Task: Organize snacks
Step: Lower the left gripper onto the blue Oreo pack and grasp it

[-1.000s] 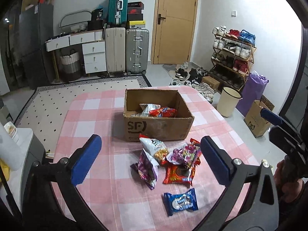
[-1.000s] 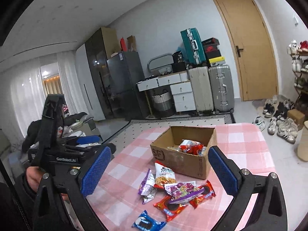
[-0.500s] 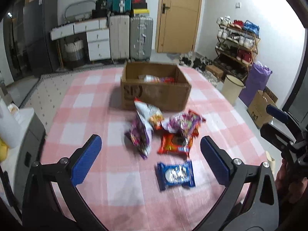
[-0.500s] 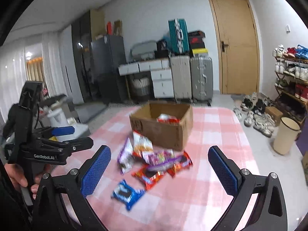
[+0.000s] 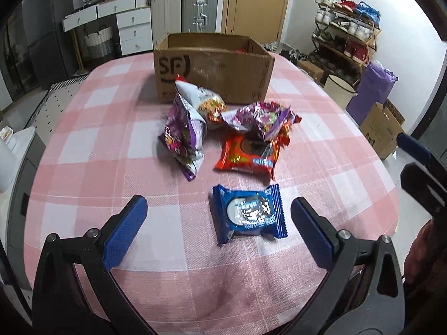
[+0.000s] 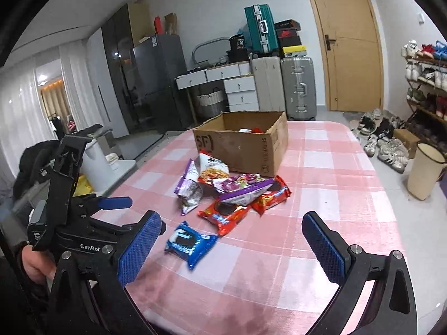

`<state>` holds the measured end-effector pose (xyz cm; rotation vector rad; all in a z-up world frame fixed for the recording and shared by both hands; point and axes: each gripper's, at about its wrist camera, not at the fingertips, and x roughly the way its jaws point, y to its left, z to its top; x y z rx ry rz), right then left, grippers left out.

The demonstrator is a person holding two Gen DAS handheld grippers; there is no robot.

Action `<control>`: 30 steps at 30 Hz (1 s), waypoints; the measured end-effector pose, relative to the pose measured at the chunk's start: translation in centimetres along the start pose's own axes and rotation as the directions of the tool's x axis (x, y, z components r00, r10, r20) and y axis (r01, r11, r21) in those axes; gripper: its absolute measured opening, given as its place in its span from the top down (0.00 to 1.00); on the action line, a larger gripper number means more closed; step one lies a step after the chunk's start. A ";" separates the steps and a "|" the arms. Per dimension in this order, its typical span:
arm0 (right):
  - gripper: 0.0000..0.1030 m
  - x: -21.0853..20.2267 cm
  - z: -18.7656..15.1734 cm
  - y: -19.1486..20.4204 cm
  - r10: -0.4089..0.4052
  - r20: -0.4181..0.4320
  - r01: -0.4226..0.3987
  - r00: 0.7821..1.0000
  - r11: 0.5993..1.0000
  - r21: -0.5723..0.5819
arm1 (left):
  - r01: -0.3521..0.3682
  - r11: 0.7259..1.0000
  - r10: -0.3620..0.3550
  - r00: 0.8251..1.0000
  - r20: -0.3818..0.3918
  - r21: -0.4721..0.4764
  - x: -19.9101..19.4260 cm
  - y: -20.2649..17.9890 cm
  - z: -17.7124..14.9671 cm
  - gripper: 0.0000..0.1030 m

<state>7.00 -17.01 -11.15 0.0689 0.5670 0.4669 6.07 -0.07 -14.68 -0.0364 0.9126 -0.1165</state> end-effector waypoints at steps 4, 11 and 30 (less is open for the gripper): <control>0.00 0.4 -0.7 -0.1 -0.045 -0.007 0.045 0.999 0.999 -0.004 | 0.010 1.000 -0.010 0.999 -0.034 0.003 1.2 -0.4 -0.4 0.01; 0.00 0.6 -1.8 -0.5 0.062 0.006 -0.062 0.998 0.998 0.022 | 0.017 1.000 -0.016 0.997 -0.081 0.011 3.6 -1.2 -0.8 0.01; 0.00 1.7 -3.3 -1.8 -0.005 0.007 0.005 1.000 0.997 0.072 | -0.060 0.998 0.062 0.983 -0.171 0.017 8.9 -2.8 -0.8 0.01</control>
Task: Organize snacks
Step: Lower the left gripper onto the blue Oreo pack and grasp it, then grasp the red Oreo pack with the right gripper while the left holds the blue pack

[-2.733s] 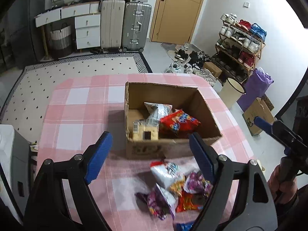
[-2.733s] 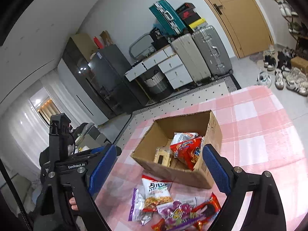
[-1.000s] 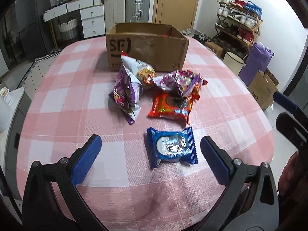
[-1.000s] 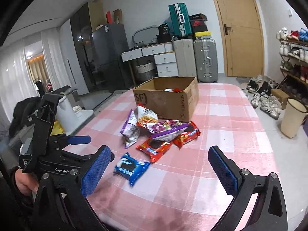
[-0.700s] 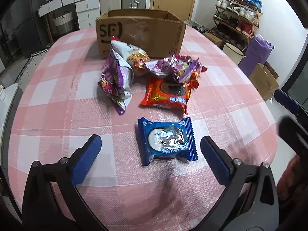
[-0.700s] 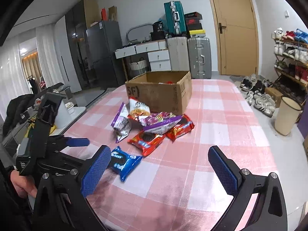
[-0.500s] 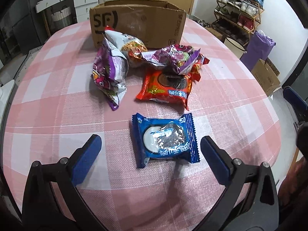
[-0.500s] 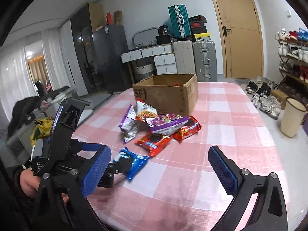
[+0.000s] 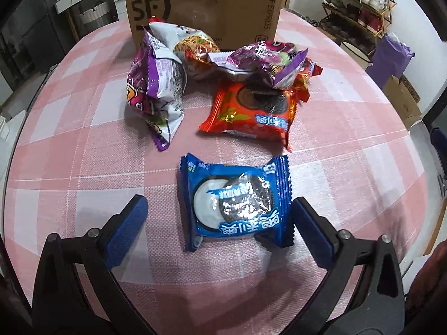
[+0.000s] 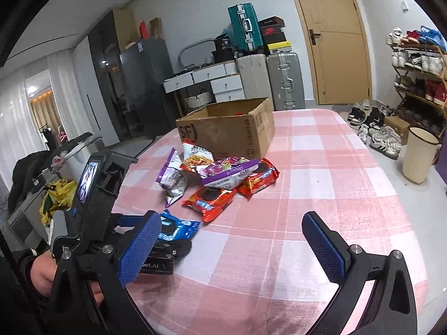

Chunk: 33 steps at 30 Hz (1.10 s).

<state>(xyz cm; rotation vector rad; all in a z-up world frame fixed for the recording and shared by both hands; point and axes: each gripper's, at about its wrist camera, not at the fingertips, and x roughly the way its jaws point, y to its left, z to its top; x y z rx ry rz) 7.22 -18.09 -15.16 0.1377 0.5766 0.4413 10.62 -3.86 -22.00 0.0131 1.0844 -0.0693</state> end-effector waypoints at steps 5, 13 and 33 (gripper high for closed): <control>0.00 0.0 -0.2 0.4 0.018 0.001 -0.018 1.000 1.000 -0.015 | 0.023 1.000 -0.023 1.000 0.013 0.001 0.1 -0.1 0.0 0.09; 0.00 0.4 -0.4 0.6 0.040 -0.014 -0.041 0.999 0.999 -0.018 | 0.085 0.996 -0.086 0.995 0.050 0.030 -0.6 -0.6 0.0 0.59; 0.00 2.3 -0.4 1.5 0.012 -0.090 -0.015 0.996 1.000 -0.028 | 0.135 0.990 -0.129 0.984 0.126 -0.041 -4.0 4.6 -0.8 0.59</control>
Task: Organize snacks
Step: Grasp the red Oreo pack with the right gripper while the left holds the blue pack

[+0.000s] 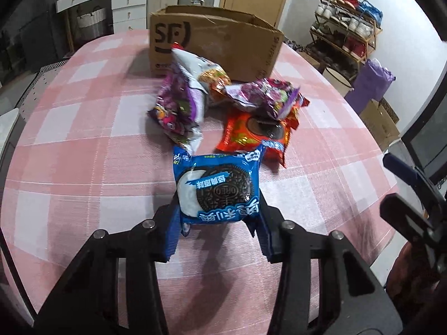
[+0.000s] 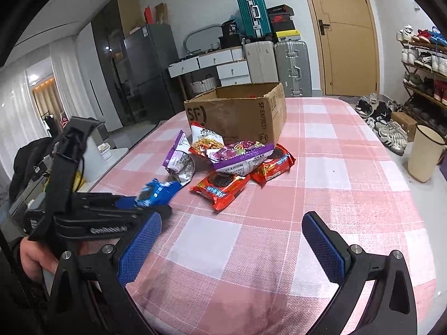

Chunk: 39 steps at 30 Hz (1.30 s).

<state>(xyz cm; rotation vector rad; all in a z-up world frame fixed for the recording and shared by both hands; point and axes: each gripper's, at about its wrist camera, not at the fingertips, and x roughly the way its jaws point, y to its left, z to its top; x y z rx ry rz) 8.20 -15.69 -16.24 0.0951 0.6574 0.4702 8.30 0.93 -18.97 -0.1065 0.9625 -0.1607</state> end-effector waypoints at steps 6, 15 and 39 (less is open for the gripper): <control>0.00 1.9 0.4 0.2 -0.004 -0.048 0.005 0.999 1.000 0.008 | 0.001 0.999 0.001 0.999 0.038 -0.034 -1.7 2.3 -0.2 0.59; 0.00 6.8 2.2 0.0 0.066 -0.154 -0.049 0.986 0.993 0.112 | 0.014 0.995 -0.009 0.998 0.054 -0.095 -2.4 5.8 -0.8 0.58; 0.16 16.8 5.0 3.0 -0.083 -0.291 0.104 0.953 0.993 0.058 | 0.070 0.984 -0.061 0.996 0.058 -0.163 -1.0 9.6 -1.6 0.58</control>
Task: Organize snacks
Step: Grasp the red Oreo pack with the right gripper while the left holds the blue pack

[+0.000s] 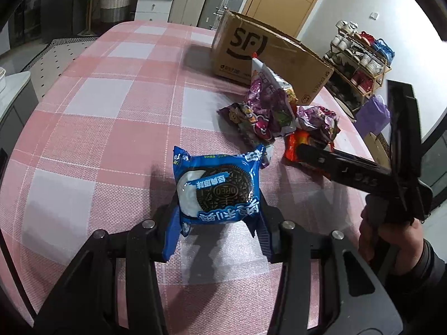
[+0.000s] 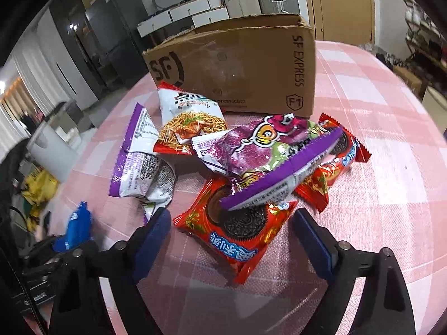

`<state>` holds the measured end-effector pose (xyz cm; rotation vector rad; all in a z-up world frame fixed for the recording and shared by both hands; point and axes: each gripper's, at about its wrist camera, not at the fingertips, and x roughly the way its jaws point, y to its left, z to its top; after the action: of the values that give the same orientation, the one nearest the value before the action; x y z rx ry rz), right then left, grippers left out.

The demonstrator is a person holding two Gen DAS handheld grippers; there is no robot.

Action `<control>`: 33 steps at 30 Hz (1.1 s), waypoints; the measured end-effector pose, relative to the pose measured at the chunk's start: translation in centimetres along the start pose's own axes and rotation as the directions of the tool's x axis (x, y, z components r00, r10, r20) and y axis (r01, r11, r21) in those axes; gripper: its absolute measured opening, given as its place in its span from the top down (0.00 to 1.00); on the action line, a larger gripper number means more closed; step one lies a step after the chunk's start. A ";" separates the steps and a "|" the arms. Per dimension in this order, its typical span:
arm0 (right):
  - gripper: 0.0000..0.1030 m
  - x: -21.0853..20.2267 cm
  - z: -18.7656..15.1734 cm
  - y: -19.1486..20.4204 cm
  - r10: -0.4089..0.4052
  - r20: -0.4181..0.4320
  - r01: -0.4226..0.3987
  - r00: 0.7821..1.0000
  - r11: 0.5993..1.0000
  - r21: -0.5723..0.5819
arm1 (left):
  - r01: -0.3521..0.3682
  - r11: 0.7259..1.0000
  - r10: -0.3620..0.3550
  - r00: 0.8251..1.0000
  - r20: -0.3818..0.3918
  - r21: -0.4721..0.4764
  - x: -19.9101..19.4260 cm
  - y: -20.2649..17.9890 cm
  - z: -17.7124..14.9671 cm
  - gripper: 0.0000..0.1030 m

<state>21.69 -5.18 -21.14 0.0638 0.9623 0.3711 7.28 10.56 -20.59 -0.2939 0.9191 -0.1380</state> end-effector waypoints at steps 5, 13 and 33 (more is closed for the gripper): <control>0.29 0.6 0.5 1.0 -0.071 0.007 0.072 0.997 0.996 -0.045 | 0.019 1.000 -0.019 1.000 -0.003 -0.001 0.1 0.0 -0.2 0.58; 0.49 0.5 0.5 2.5 -0.057 0.008 0.058 0.998 0.993 -0.103 | 0.025 1.000 -0.025 1.000 0.008 -0.007 -0.3 0.2 -0.1 0.58; 0.51 -3.9 -2.1 -0.3 0.275 0.023 -0.275 0.961 0.960 0.042 | -0.045 0.999 0.044 0.999 0.016 0.026 -1.4 -0.6 -0.7 0.58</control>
<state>18.09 -7.02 -19.34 0.2431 0.9469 0.6046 5.93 10.22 -19.74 -0.2493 0.9076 -0.1066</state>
